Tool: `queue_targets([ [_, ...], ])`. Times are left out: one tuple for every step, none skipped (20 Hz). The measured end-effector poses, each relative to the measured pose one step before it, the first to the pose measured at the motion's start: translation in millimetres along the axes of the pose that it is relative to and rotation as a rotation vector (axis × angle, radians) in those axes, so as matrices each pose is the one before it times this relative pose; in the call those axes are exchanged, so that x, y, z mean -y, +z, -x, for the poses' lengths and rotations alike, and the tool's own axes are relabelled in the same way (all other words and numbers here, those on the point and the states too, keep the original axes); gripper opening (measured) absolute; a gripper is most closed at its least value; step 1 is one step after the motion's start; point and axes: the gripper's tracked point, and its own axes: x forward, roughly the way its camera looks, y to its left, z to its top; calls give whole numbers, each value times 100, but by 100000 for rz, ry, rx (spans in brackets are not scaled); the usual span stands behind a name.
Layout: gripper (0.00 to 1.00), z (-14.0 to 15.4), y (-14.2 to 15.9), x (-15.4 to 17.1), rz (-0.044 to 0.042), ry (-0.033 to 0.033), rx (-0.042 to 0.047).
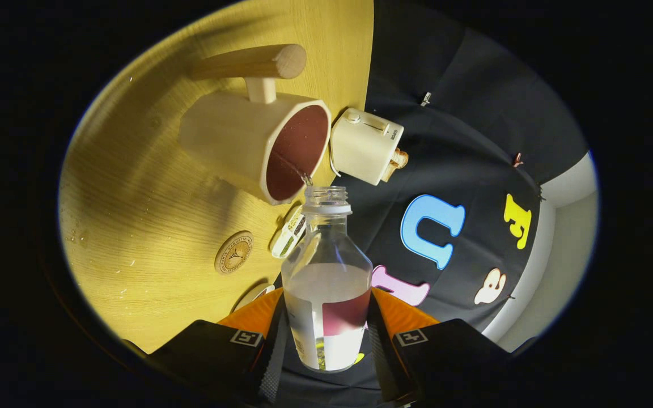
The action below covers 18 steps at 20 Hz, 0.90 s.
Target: Take the bottle from table, then pour the juice into the cup, finally place the bottle on the coaster
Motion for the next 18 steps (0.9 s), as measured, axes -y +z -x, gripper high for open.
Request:
queue_targets([
  [70, 15, 102, 106, 819, -186, 642],
  [70, 34, 171, 3, 905, -94, 478],
  [70, -22, 19, -44, 1015, -73, 432],
  [70, 45, 2, 119, 1833, 10, -38],
  [70, 47, 177, 325, 2318, -1337, 1134],
  [70, -133, -15, 294, 1522, -843, 1131],
  [70, 92, 46, 78, 953, -356, 554],
  [70, -43, -103, -129, 634, -358, 260],
  [70, -187, -52, 113, 776, -342, -79],
  [70, -20, -141, 36, 714, -329, -80],
  [70, -24, -33, 77, 549, -324, -317],
  [70, -46, -50, 78, 453, -253, -261],
  [70, 5, -46, 99, 419, -412, -71],
  [69, -47, -17, 63, 607, -488, 162],
  [69, 47, -21, 43, 1000, -431, 284],
  [70, 25, 22, 66, 1120, -551, 403],
  [70, -12, 119, 82, 1141, -607, 711],
  [70, -2, 152, 47, 1220, -694, 835],
])
